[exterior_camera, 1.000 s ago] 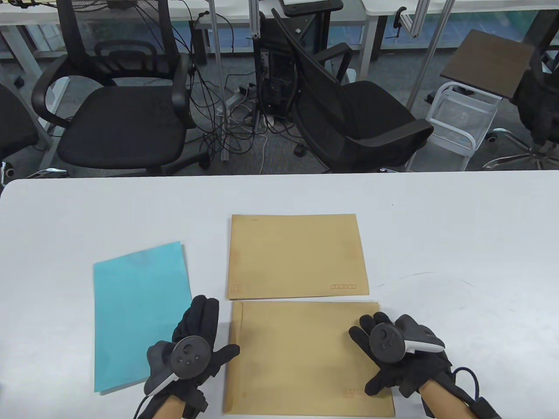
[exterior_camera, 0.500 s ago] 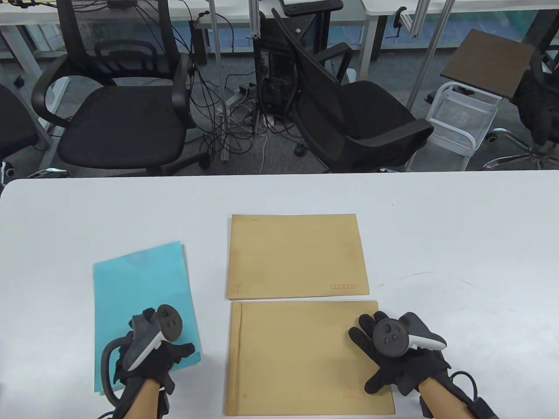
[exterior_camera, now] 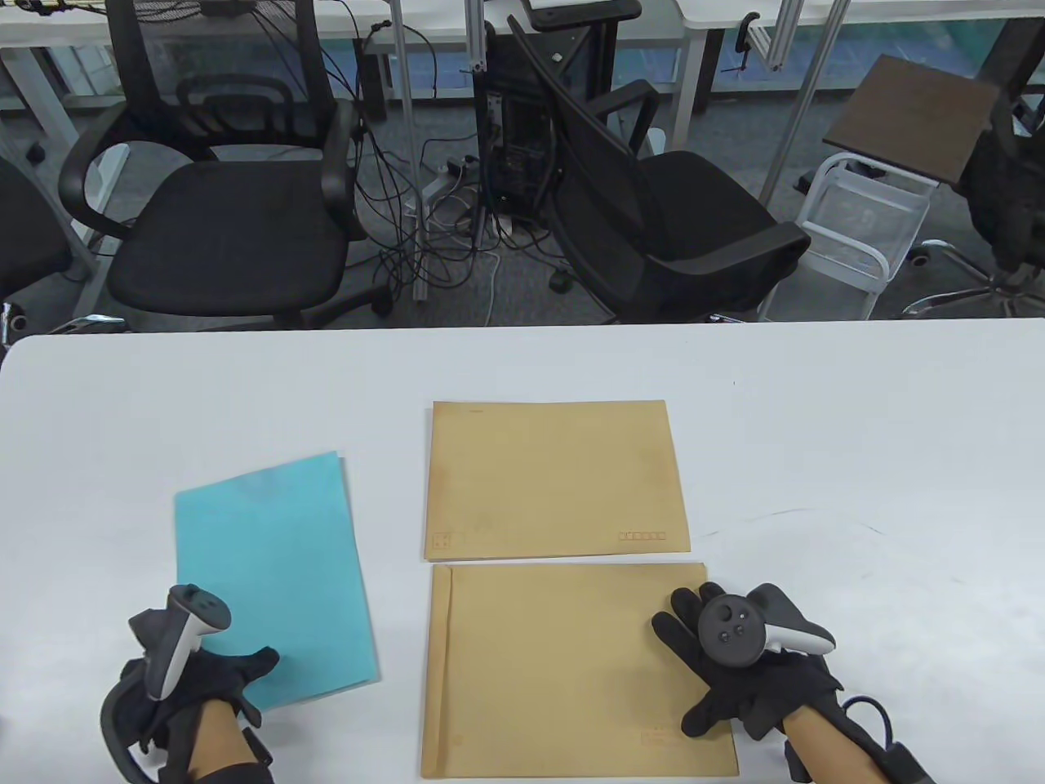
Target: Stuff flat paper into A4 envelope
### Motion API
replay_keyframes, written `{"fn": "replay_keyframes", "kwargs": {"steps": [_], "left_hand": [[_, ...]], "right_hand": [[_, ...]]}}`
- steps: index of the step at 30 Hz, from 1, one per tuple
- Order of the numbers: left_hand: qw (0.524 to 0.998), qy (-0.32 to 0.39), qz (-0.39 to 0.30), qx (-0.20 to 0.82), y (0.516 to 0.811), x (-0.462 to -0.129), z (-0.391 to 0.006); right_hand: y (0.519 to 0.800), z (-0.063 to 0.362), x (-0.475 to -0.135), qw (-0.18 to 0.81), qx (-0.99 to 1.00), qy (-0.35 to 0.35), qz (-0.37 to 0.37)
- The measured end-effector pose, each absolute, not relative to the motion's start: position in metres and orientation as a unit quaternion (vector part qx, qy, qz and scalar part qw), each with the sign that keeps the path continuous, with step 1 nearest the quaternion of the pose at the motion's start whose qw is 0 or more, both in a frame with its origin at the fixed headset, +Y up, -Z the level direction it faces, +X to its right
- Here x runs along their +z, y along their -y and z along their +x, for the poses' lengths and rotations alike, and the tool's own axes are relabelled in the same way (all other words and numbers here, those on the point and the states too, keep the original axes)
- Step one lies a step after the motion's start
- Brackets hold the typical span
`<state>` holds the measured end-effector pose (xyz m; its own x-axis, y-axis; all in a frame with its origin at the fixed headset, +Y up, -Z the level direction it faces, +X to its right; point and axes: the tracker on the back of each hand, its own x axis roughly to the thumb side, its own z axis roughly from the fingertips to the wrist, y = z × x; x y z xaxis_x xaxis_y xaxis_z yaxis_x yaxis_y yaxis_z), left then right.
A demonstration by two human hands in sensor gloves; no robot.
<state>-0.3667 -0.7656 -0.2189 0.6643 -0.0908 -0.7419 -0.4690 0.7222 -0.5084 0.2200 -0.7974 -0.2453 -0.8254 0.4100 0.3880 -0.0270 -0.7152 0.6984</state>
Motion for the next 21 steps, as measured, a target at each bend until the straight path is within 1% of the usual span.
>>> {"fn": "replay_keyframes", "kwargs": {"steps": [1, 3, 4, 5, 8, 10, 12, 16, 19, 21], "left_hand": [[0.834, -0.392, -0.365, 0.133, 0.769, -0.217, -0.368], [0.855, -0.39, -0.328, 0.094, 0.769, -0.218, -0.366], [0.874, -0.379, -0.296, 0.064, 0.767, -0.22, -0.366], [0.88, -0.378, -0.283, 0.055, 0.765, -0.22, -0.365], [0.87, -0.405, -0.275, 0.063, 0.762, -0.218, -0.368], [0.866, -0.424, -0.254, 0.071, 0.762, -0.215, -0.371], [0.865, -0.442, -0.223, 0.087, 0.76, -0.211, -0.373], [0.858, -0.479, -0.125, 0.138, 0.757, -0.202, -0.375], [0.857, -0.472, -0.074, 0.195, 0.748, -0.198, -0.377], [0.865, -0.437, -0.032, 0.243, 0.738, -0.198, -0.378]], "right_hand": [[0.798, 0.22, -0.245, 0.126, 0.886, -0.357, 0.269], [0.798, 0.22, -0.245, 0.128, 0.885, -0.359, 0.269], [0.798, 0.221, -0.245, 0.128, 0.885, -0.358, 0.269], [0.798, 0.221, -0.245, 0.129, 0.885, -0.358, 0.269], [0.798, 0.221, -0.246, 0.13, 0.884, -0.361, 0.268], [0.798, 0.221, -0.245, 0.13, 0.883, -0.363, 0.267], [0.798, 0.221, -0.246, 0.13, 0.883, -0.363, 0.267], [0.799, 0.221, -0.246, 0.133, 0.883, -0.363, 0.266], [0.799, 0.222, -0.246, 0.133, 0.883, -0.364, 0.266], [0.799, 0.222, -0.246, 0.133, 0.883, -0.364, 0.265]]}}
